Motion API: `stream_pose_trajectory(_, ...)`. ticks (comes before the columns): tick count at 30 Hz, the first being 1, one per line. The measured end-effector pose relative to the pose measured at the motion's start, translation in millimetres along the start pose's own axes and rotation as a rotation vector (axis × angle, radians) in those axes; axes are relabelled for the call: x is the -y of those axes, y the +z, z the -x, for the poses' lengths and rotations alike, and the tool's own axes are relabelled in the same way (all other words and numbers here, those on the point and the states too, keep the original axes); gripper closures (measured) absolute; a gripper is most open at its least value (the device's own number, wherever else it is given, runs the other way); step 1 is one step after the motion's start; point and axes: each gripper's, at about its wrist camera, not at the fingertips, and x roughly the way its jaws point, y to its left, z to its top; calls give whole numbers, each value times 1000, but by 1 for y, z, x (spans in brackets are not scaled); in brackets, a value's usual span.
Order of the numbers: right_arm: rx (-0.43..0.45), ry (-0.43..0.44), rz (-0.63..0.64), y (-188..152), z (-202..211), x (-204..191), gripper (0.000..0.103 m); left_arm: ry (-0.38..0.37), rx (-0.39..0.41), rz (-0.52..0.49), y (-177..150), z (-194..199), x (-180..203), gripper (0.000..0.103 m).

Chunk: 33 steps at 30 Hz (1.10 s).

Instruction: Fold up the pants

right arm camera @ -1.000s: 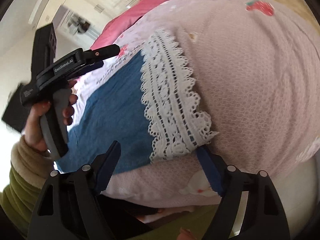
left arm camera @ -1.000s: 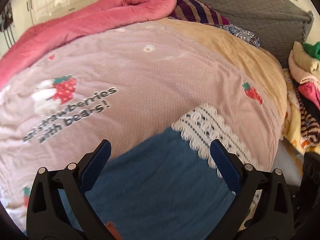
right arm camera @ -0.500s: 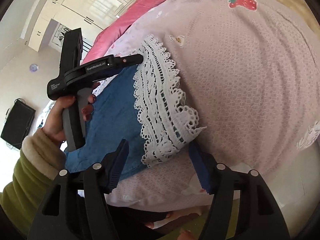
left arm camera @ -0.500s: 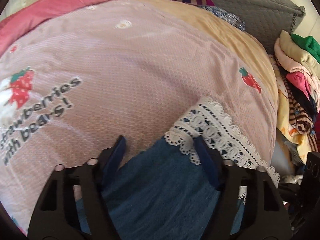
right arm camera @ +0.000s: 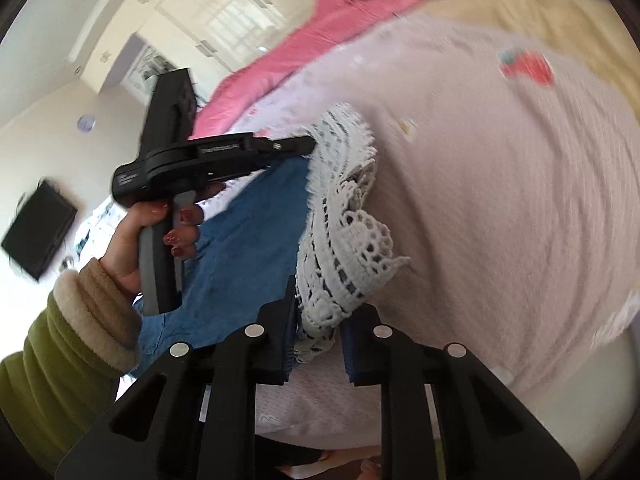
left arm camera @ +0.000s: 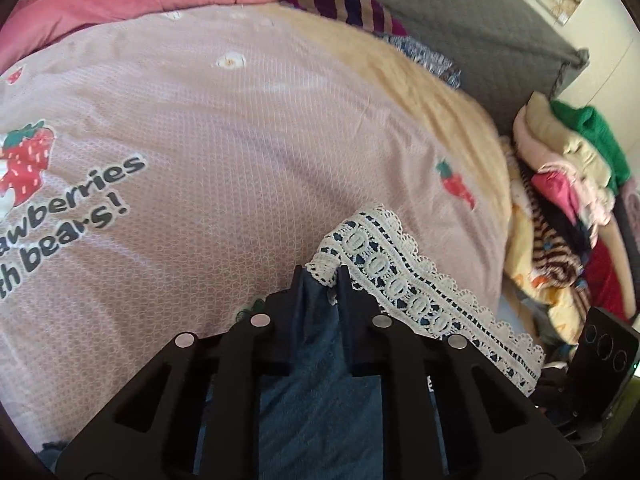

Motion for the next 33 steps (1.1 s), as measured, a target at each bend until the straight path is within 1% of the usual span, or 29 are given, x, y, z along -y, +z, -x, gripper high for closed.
stream_pose_trajectory(4,31,21,121,9,3,-26,85,-23,65,10,-2,26,-4,94)
stream_pose_trajectory(8,37,67,266,13,-2,-66,85,-47,133,56,-11,56,-18,94)
stream_pose_trajectory(10,23,90,312,11,-8,-81,85,-48,166,78,-17,69,-27,94)
stream_pose_trajectory(13,-17,131,382,6,-28,-110,85,-56,216,135,-35,95,-48,94)
stream_pose_trajectory(15,-46,149,411,0,-38,-123,85,-60,234,164,-47,107,-59,95)
stream_pose_trajectory(18,-101,171,471,-13,-56,-145,85,-45,251,201,-67,123,-74,95)
stream_pose_trajectory(22,-168,173,539,-30,-74,-167,85,-38,268,245,-94,139,-90,95)
stream_pose_trajectory(25,-215,155,578,-43,-89,-176,85,-4,250,278,-116,144,-101,95)
stream_pose_trajectory(28,-255,145,595,-57,-95,-179,85,19,239,299,-129,146,-107,94)
stream_pose_trajectory(29,-264,128,609,-61,-100,-180,85,20,235,314,-134,147,-111,94)
stream_pose_trajectory(31,-286,110,628,-68,-104,-182,85,22,240,330,-140,151,-116,89)
stream_pose_trajectory(33,-295,100,641,-72,-108,-185,85,23,252,343,-145,157,-119,74)
